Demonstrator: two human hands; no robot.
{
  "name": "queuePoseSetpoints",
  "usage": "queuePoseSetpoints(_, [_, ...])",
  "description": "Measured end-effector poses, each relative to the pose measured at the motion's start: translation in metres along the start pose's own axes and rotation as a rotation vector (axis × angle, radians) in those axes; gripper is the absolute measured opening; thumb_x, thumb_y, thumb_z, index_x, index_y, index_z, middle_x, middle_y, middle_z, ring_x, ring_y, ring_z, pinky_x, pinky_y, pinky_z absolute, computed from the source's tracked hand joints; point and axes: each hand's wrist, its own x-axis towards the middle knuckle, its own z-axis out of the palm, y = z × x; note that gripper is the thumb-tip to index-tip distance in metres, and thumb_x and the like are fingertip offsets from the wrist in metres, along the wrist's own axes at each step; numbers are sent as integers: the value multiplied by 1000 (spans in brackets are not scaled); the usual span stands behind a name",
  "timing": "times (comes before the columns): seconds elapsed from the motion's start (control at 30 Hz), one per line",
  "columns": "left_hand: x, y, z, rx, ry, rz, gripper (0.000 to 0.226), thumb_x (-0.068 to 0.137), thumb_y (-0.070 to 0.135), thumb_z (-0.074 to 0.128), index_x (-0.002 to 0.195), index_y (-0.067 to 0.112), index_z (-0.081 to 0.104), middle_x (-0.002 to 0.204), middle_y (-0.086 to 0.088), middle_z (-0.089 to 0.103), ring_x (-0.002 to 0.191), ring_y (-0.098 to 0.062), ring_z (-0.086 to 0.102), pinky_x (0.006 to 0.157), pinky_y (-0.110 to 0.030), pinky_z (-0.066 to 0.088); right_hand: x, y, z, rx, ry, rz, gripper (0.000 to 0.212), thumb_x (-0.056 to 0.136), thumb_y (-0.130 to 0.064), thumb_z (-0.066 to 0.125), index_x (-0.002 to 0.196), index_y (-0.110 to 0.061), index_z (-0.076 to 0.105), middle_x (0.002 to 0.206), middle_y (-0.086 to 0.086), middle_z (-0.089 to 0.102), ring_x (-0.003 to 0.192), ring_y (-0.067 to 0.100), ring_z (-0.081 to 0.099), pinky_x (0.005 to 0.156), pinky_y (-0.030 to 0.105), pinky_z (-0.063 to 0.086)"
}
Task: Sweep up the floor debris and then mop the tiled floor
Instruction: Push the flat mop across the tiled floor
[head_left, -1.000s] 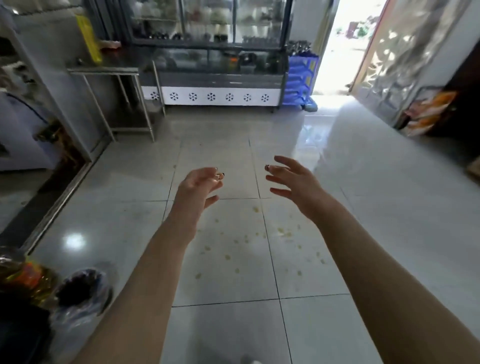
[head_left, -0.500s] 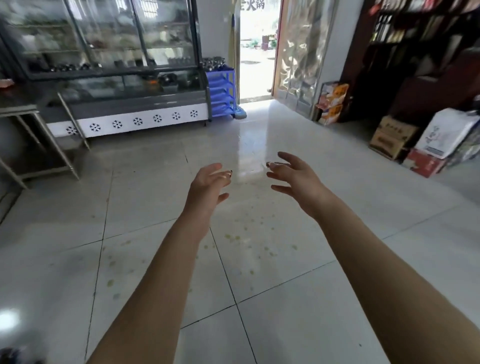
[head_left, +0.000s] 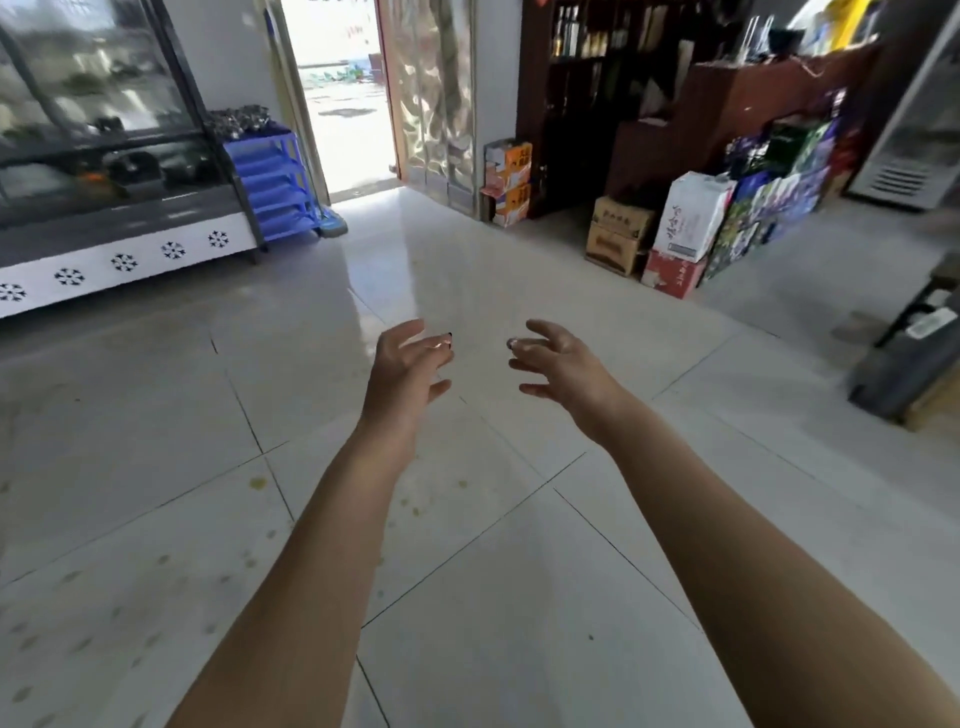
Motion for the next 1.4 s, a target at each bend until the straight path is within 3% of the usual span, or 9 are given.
queuePoseSetpoints(0.17, [30, -18, 49, 35, -68, -3, 23, 89, 7, 54, 93, 30, 52, 99, 2, 65, 108, -22, 60, 80, -31, 50, 25, 15, -48, -18, 47, 19, 54, 94, -21, 53, 143, -13, 31, 121, -2, 54, 113, 17, 55, 95, 37, 47])
queuePoseSetpoints(0.43, [128, -40, 125, -42, -66, 9, 27, 89, 6, 54, 108, 23, 46, 96, 6, 63, 102, -17, 59, 81, -32, 50, 128, 14, -117, -71, 56, 28, 55, 93, -23, 55, 143, -15, 32, 118, -3, 55, 111, 17, 56, 88, 32, 49])
queuePoseSetpoints(0.63, [231, -40, 170, -71, -37, -2, 20, 92, 5, 50, 99, 24, 50, 99, 3, 63, 98, -16, 59, 79, -30, 47, 235, -8, -153, -185, 89, 30, 55, 93, -18, 55, 142, -12, 33, 132, 6, 54, 112, 19, 56, 93, 38, 48])
queuePoseSetpoints(0.83, [307, -40, 219, -11, -54, 39, 22, 90, 8, 53, 93, 29, 52, 102, 1, 63, 103, -19, 59, 79, -30, 49, 314, -30, -196, -160, 97, -21, 55, 93, -20, 54, 143, -11, 32, 131, 7, 54, 108, 19, 56, 92, 38, 48])
queuePoseSetpoints(1.13, [399, -29, 297, 92, -57, 87, 21, 90, 10, 52, 91, 30, 53, 111, -2, 62, 108, -19, 59, 84, -34, 50, 432, -44, -262, -146, -12, -75, 61, 92, -24, 57, 146, -15, 29, 134, 8, 53, 116, 22, 54, 96, 38, 47])
queuePoseSetpoints(1.23, [428, -29, 322, 96, -8, 130, 18, 91, 10, 52, 94, 28, 53, 117, -4, 60, 110, -20, 58, 91, -37, 49, 478, -54, -280, -119, -114, -80, 61, 92, -23, 58, 145, -15, 30, 133, 9, 53, 115, 22, 54, 95, 38, 48])
queuePoseSetpoints(1.4, [473, -37, 361, -6, 155, 177, 20, 91, 7, 51, 96, 26, 55, 106, 3, 63, 106, -17, 58, 88, -33, 49, 558, -81, -325, -135, -286, -120, 58, 91, -23, 60, 143, -16, 34, 130, 8, 54, 113, 22, 56, 92, 36, 48])
